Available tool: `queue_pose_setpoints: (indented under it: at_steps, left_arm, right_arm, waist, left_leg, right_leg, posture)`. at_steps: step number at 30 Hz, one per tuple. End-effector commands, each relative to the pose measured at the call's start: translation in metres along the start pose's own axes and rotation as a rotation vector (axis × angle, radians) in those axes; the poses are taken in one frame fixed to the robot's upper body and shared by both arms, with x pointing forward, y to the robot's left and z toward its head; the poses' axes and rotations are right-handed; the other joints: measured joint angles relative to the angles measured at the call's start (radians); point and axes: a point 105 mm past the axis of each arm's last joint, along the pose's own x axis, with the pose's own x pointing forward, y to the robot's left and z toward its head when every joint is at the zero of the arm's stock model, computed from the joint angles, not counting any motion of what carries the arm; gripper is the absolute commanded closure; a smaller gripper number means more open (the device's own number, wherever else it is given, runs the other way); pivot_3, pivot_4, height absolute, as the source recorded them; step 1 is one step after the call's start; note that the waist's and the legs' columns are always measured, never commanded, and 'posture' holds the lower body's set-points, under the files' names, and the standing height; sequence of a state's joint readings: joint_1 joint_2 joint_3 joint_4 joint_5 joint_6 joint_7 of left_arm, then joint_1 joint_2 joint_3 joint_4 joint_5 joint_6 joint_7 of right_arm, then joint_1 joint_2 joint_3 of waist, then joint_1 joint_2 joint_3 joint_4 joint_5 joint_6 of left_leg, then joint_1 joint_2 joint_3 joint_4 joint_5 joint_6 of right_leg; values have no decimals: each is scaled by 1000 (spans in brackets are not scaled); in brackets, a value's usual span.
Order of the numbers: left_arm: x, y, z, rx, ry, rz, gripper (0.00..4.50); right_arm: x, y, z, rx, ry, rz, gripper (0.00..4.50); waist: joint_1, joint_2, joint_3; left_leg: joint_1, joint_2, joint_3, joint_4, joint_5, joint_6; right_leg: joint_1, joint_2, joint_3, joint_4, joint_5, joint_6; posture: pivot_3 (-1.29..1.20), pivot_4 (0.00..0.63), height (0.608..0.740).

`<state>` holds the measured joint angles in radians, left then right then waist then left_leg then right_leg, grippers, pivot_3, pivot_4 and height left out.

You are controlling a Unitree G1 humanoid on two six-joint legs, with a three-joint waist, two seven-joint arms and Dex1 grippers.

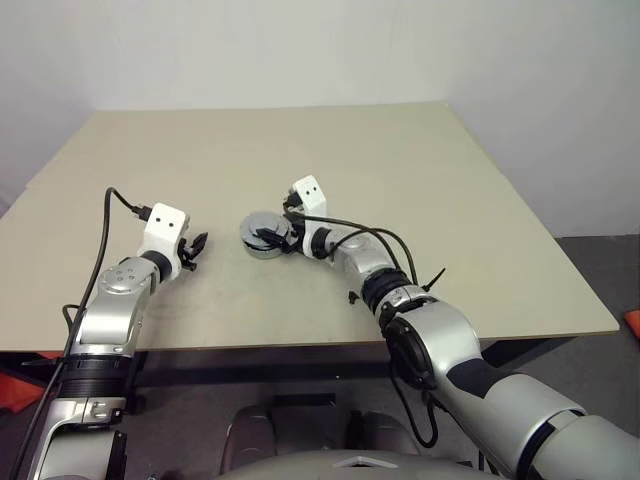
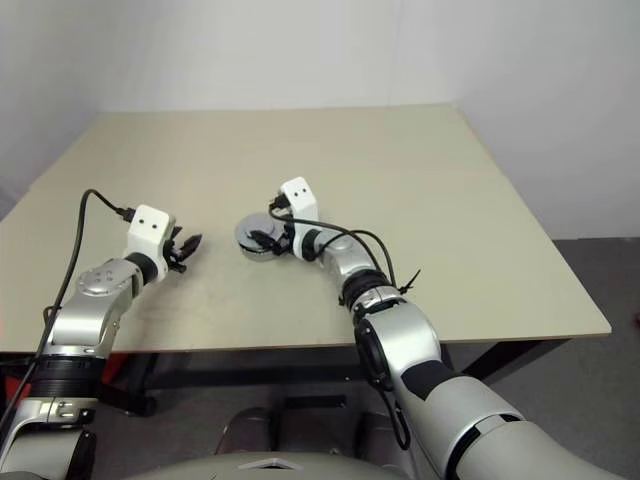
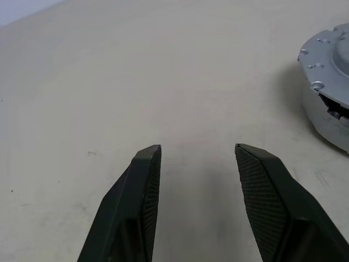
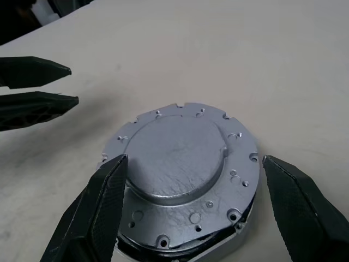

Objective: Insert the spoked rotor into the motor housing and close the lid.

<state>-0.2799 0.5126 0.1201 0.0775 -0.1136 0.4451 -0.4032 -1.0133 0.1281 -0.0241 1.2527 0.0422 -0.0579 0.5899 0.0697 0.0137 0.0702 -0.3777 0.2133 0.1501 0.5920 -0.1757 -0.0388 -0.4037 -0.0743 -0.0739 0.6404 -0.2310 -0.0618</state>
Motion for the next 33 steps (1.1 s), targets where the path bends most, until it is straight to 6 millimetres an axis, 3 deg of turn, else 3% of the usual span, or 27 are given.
queue_pose_setpoints:
  at_steps: [1,8,11,21,33]
  left_arm:
    - [-3,5,15,27,-47,12,2227]
    - [-3,4,15,27,-47,10,2227]
    - [-2,3,15,26,-48,8,2227]
    - [-2,-3,14,18,-46,-8,2227]
    - [-4,-2,13,14,-42,1,2227]
  right_arm:
    - [11,20,7,-3,-46,40,55]
    - [13,20,38,-35,-147,27,55]
    - [16,29,45,-47,-158,68,55]
    - [26,63,22,-103,-82,180,55]
    - [24,54,-2,-73,-2,126,55]
  waist:
    - [0,0,0]
    - [0,0,0]
    - [0,0,0]
    - [0,0,0]
    - [0,0,0]
  left_leg:
    - [0,0,0,0,0,0]
    - [0,0,0,0,0,0]
    - [0,0,0,0,0,0]
    - [0,0,0,0,0,0]
    - [0,0,0,0,0,0]
  right_leg:
    - [0,0,0,0,0,0]
    - [0,0,0,0,0,0]
    - [0,0,0,0,0,0]
    - [0,0,0,0,0,0]
    - [0,0,0,0,0,0]
  posture:
    - [0,0,740]
    - [0,0,740]
    - [0,0,740]
    - [0,0,740]
    - [0,0,740]
